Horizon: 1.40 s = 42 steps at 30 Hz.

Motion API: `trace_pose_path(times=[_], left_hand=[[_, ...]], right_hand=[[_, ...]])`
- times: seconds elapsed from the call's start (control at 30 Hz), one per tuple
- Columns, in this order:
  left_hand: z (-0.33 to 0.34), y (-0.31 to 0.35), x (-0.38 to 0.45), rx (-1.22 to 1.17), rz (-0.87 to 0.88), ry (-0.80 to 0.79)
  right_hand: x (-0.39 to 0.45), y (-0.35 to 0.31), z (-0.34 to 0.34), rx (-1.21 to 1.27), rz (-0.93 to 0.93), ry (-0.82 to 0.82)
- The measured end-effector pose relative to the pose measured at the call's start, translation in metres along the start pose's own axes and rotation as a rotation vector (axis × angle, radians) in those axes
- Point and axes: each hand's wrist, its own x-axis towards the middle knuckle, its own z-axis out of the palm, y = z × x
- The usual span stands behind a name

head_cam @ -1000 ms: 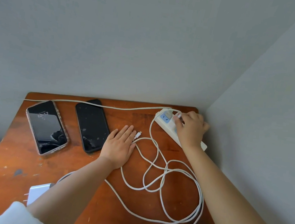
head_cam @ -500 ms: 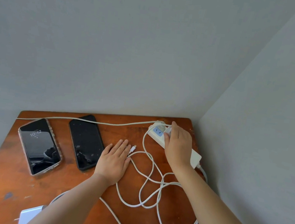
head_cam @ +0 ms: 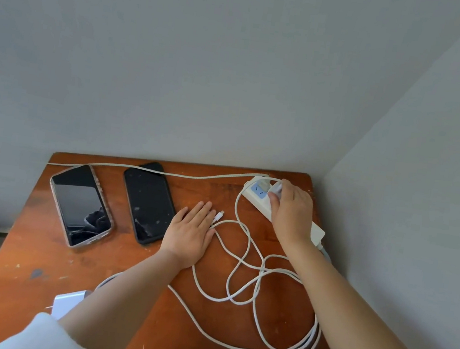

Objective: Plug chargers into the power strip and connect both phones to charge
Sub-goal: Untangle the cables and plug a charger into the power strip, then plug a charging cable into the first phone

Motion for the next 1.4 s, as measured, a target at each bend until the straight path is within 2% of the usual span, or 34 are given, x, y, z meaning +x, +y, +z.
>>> trace_pose_path(times=[0.23,0.33,0.43,0.57,0.73,0.83,1.13,1.2,1.3,1.4], left_hand=[[-0.005,0.002,-0.001,-0.001,0.001,-0.032],[-0.01,-0.001,-0.007,-0.004,0.001,-0.029],[-0.01,-0.008,-0.027,0.01,-0.028,0.037],[-0.001,-0.026,-0.069,0.0,-0.094,0.027],[0.003,-0.047,-0.105,0.016,-0.193,-0.019],[0.006,-0.053,-0.112,0.01,-0.19,-0.072],[0.002,-0.059,-0.114,-0.058,-0.127,-0.139],[-0.002,-0.065,-0.114,-0.105,-0.101,-0.148],[-0.008,-0.078,-0.114,-0.152,-0.063,-0.125],[-0.011,-0.095,-0.119,-0.093,-0.019,-0.141]], right_hand=[[-0.004,-0.001,-0.004,0.187,0.14,-0.086],[-0.029,0.0,-0.008,0.236,0.085,-0.042],[-0.067,-0.001,-0.007,0.173,-0.023,-0.107],[-0.109,-0.01,-0.001,0.006,-0.214,-0.217],[-0.123,-0.029,0.002,-0.136,-0.148,-0.207],[-0.118,-0.035,0.001,-0.149,-0.123,-0.171],[-0.116,-0.04,0.001,-0.187,-0.115,-0.222],[-0.116,-0.043,0.003,-0.208,-0.111,-0.278],[-0.118,-0.048,0.007,-0.178,-0.134,-0.467],[-0.134,-0.054,0.006,-0.21,-0.212,-0.542]])
